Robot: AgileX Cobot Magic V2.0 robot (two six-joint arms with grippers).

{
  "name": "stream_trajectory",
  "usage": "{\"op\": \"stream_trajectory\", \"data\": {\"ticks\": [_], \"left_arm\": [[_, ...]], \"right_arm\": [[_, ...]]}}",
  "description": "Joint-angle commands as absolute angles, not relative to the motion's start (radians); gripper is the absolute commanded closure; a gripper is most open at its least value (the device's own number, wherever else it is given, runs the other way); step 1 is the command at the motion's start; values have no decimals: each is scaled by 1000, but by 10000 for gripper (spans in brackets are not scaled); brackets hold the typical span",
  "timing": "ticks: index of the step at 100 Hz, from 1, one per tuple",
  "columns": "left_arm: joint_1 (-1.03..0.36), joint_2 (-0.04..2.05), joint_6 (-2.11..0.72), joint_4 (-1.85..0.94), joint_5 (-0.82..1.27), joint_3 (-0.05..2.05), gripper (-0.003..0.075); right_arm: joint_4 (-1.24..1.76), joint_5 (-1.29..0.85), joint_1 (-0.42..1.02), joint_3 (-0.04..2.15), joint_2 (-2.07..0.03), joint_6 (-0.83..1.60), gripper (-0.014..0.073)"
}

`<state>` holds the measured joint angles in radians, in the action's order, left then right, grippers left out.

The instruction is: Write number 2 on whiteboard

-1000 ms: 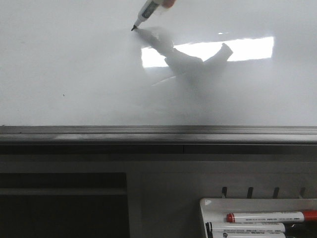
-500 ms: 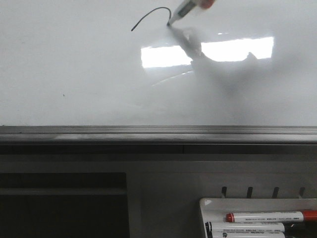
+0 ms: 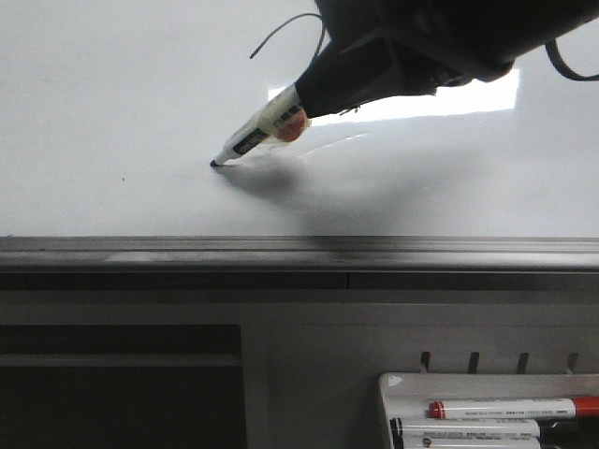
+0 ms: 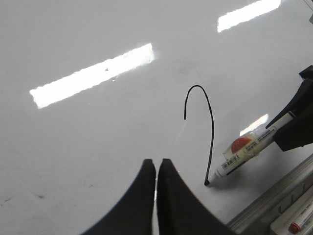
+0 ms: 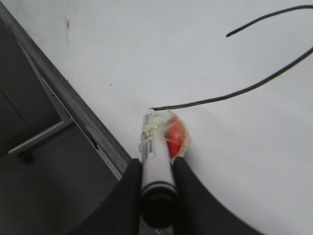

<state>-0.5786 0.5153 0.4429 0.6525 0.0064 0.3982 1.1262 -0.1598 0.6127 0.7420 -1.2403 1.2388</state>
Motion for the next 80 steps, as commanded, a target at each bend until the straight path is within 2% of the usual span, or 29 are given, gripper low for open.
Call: {"op": "stream_trajectory", "data": {"ticks": [1, 27, 42, 50, 67, 80], "left_arm": [[-578, 517, 455, 643, -60, 430, 741], [-578, 517, 455, 646, -60, 430, 741], [-578, 517, 455, 648, -60, 430, 741], [-578, 517, 455, 648, -62, 430, 741], [-578, 517, 455, 657, -91, 430, 740], [-580, 519, 455, 693, -133, 430, 720]], "right_arm": [[1129, -50, 577, 732, -1186, 1246, 661], [1146, -55, 461, 581, -1035, 1246, 661], [1156, -66, 448, 550, -1014, 1246, 661], [1156, -79, 450, 559, -1014, 1246, 661], [1144, -293, 455, 648, -1014, 1246, 661], [1093, -362, 483, 734, -1016, 1246, 661]]}}
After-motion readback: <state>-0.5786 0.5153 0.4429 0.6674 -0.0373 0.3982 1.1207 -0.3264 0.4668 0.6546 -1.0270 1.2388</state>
